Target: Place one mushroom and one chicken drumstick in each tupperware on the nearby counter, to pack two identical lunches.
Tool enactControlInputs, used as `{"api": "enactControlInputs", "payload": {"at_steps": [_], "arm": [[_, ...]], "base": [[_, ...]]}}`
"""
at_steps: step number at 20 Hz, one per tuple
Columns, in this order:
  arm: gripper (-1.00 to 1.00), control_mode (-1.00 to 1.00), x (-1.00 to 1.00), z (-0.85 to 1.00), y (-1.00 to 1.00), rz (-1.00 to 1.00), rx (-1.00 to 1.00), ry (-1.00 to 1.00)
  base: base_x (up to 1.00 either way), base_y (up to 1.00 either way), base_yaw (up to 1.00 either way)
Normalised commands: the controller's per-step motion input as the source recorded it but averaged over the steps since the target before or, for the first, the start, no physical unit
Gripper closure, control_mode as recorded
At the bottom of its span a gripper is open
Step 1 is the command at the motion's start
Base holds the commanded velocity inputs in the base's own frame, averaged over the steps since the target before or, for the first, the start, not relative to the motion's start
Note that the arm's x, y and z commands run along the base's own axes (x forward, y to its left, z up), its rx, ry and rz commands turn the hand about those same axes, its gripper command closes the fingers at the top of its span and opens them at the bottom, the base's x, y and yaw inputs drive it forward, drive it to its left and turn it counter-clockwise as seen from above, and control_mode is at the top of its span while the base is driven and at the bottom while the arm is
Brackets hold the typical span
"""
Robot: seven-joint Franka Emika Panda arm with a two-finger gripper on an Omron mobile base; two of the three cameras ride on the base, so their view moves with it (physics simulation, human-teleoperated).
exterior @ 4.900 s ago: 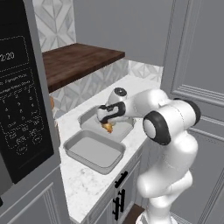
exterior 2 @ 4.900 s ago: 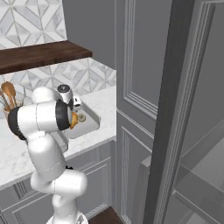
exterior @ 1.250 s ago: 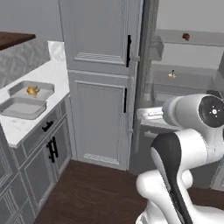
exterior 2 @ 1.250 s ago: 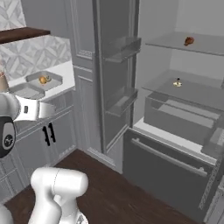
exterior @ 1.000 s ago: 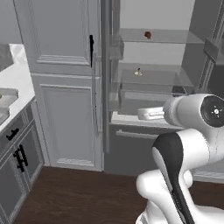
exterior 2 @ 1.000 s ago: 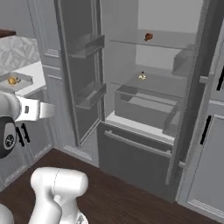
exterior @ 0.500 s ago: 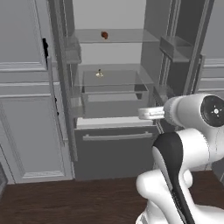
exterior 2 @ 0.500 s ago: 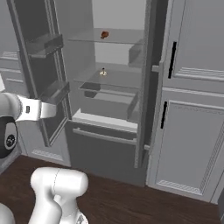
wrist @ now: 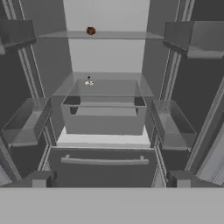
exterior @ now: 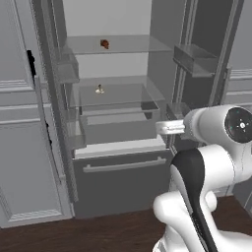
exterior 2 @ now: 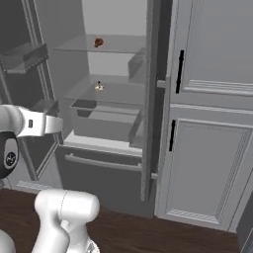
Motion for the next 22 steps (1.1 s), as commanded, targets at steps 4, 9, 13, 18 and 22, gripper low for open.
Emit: {"api": "enactControlInputs", "payload": {"at_steps": [4,9,13,18,22], "arm": [[-1.0,1.0,0.0,0.0,0.0,0.0,0.0,0.0],[-1.0,1.0,0.0,0.0,0.0,0.0,0.0,0.0],[-1.0,1.0,0.0,0.0,0.0,0.0,0.0,0.0],[-1.0,1.0,0.0,0.0,0.0,0.0,0.0,0.0],[-1.0,1.0,0.0,0.0,0.0,0.0,0.0,0.0]], "base": [[0.99,0.03,-0.14],[1.0,0.12,-0.1],[1.0,0.21,-0.03],[0.45,0.55,-0.05],[0.01,0.49,-0.09]]}}
